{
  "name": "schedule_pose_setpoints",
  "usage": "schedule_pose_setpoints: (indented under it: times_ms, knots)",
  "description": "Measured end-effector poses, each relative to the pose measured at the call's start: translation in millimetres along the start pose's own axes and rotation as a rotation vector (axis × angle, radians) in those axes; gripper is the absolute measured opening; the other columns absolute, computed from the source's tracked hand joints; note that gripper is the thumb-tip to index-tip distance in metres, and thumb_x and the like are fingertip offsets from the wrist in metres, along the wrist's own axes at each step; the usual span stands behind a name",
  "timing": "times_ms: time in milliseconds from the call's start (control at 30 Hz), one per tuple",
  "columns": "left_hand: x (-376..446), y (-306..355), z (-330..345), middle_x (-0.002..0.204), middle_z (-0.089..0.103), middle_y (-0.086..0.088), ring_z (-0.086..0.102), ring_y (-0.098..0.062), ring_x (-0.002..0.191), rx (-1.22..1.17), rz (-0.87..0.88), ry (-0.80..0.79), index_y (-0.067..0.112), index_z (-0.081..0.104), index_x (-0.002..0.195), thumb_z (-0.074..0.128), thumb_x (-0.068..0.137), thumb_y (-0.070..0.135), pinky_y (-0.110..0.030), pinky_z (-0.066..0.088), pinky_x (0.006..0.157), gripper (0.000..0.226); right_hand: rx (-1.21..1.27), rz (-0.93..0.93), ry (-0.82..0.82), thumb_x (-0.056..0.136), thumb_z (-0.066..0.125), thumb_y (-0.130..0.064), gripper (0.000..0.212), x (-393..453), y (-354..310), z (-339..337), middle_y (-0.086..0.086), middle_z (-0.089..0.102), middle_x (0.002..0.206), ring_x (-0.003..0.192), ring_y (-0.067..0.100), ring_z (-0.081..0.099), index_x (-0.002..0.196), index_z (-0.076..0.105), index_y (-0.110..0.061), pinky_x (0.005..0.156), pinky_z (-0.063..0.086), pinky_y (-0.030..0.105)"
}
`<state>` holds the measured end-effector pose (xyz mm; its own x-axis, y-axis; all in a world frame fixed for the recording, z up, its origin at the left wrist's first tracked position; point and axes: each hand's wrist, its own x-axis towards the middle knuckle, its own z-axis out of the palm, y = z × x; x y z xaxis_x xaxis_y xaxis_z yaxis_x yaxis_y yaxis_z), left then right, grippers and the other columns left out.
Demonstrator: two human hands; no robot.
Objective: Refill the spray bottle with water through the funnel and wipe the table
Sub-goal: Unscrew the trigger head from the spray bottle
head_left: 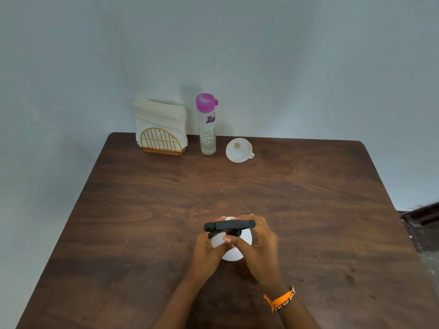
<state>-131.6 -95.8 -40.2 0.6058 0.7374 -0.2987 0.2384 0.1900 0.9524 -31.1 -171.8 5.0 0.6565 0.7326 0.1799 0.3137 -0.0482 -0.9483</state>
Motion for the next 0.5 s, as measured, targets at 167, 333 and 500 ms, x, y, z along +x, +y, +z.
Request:
schedule_pose_setpoints:
  times_ms: [167,333,500]
  knots:
    - [2.8,4.2,0.8,0.105,0.065,0.013,0.063,-0.002,0.097,0.011,-0.014,-0.001,0.039,0.057,0.104,0.079,0.063,0.038,-0.020,0.052,0.081,0.046,0.110,0.033,-0.234,0.070,0.076,-0.018,0.027,16.0,2.0,-14.8,-0.014,0.071,0.096,0.096,0.009,0.064,0.092,0.070,-0.032,0.111,0.028,0.026]
    - [11.5,-0.5,-3.9,0.110,0.066,0.012,0.059,-0.010,0.110,0.128,0.068,-0.059,0.033,0.063,0.109,0.077,0.068,0.030,-0.034,0.041,0.101,0.044,0.138,0.117,-0.564,0.075,0.071,-0.006,0.019,40.0,1.6,-33.5,0.002,0.071,0.098,0.099,0.017,0.064,0.094,0.071,-0.010,0.111,0.027,0.027]
    - [20.6,-36.3,-9.6,0.132,0.055,0.010,0.038,-0.021,0.135,0.265,0.022,-0.122,0.042,0.052,0.124,0.062,0.080,0.050,-0.035,0.018,0.116,0.046,0.272,0.208,-0.792,0.080,0.065,-0.005,0.044,47.7,-0.5,-42.8,0.004,0.058,0.128,0.123,0.020,0.051,0.123,0.056,-0.007,0.106,0.038,0.035]
